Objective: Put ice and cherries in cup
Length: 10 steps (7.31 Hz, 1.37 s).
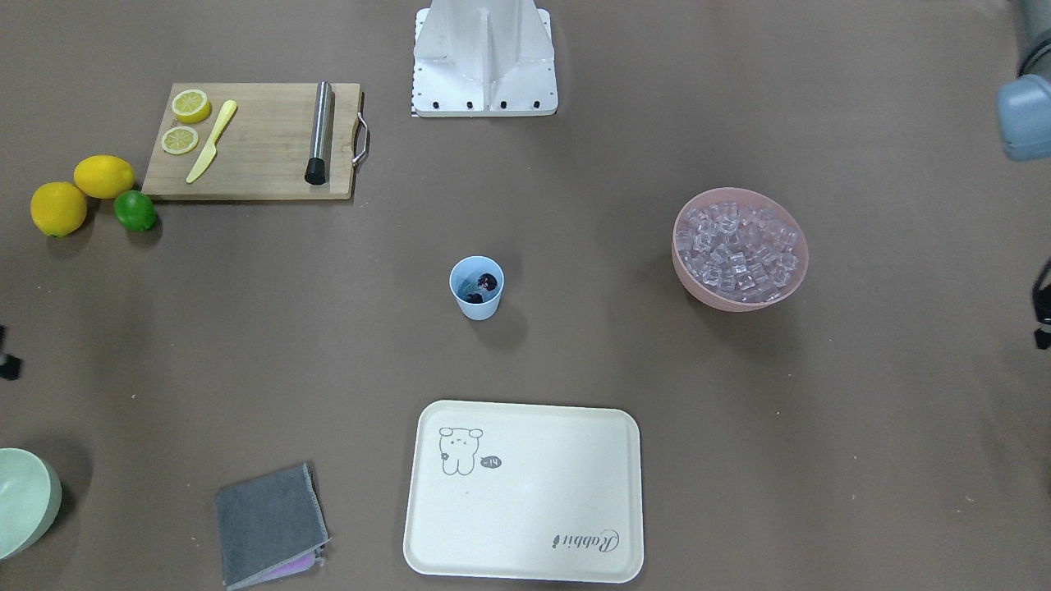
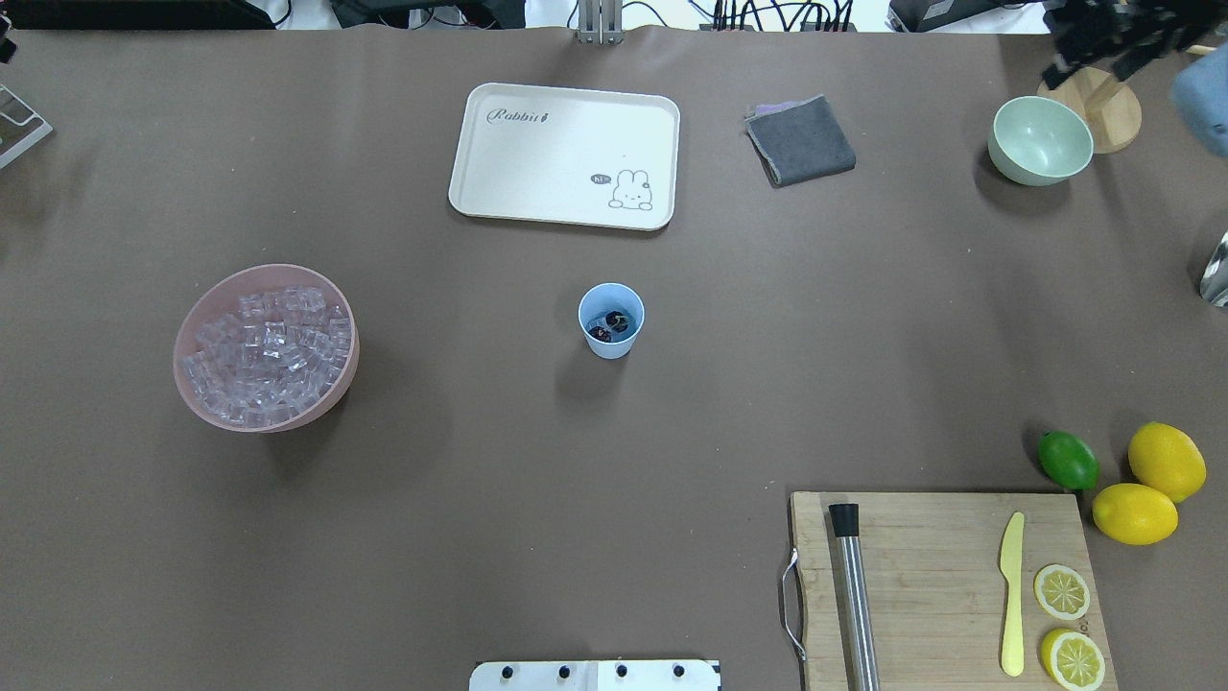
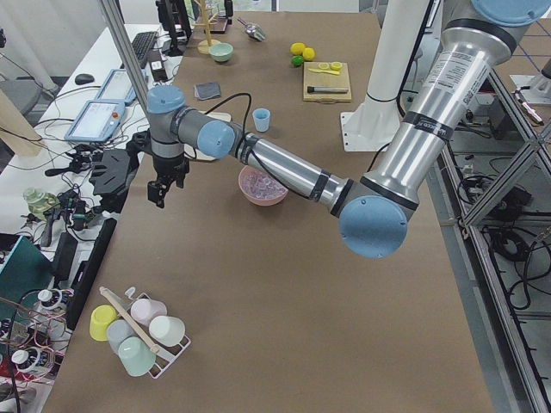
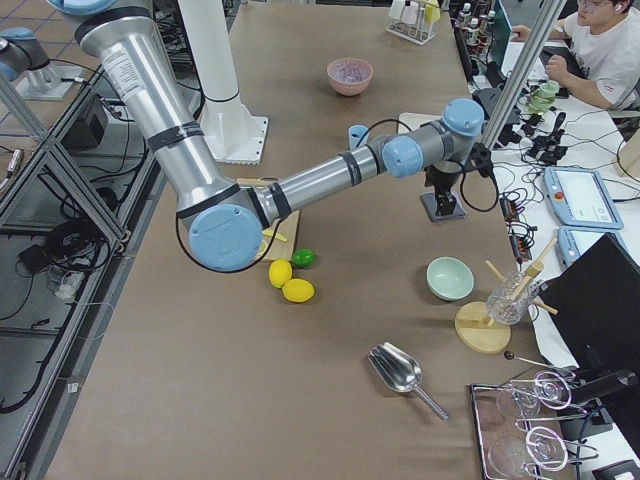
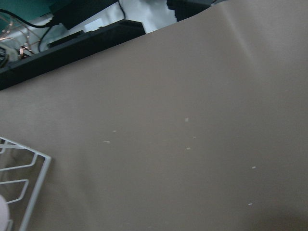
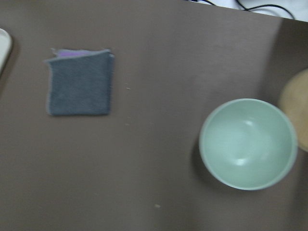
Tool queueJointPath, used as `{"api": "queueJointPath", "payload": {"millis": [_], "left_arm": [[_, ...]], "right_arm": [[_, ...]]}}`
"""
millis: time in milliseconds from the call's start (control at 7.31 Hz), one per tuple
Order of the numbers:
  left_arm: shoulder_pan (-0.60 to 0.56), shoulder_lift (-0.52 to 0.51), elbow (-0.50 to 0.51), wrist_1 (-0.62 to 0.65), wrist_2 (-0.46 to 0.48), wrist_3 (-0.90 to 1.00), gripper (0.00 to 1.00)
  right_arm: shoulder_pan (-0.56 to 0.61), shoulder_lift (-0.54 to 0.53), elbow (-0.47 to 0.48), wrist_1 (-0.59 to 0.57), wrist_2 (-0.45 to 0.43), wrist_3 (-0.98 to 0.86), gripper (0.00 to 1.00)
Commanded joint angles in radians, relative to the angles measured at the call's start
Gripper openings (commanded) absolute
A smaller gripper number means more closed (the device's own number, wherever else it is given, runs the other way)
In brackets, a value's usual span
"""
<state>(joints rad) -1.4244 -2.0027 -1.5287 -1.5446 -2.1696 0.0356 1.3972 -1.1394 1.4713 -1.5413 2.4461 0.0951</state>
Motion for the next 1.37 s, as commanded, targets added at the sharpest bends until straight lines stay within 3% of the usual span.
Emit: {"api": "queueJointPath", "payload": {"millis": [0, 410, 684, 958, 1094, 1231], "left_arm": [[-0.126, 0.074, 0.106, -0.005, -0.08, 0.241, 0.97], [-0.145, 0.177, 0.076, -0.035, -0.214, 0.189, 0.97], [-0.143, 0.258, 0.018, -0.04, -0.211, 0.184, 0.98], [-0.143, 0.329, 0.015, -0.127, -0.213, 0.138, 0.97], [-0.14, 0.3, 0.015, -0.126, -0.202, 0.048, 0.97], [-0.113, 0.253, 0.047, -0.127, -0.058, 0.015, 0.98]], "right_arm": [[0.161, -0.107, -0.08, -0.002, 0.002, -0.361, 0.99], [0.204, -0.181, -0.056, 0.001, -0.012, -0.457, 0.99], [0.207, -0.191, -0.052, 0.0, -0.042, -0.462, 0.99], [0.203, -0.194, -0.052, 0.001, -0.045, -0.465, 0.99], [0.203, -0.192, -0.052, 0.004, -0.056, -0.465, 0.99], [0.203, -0.195, -0.051, 0.01, -0.056, -0.465, 0.99]]}}
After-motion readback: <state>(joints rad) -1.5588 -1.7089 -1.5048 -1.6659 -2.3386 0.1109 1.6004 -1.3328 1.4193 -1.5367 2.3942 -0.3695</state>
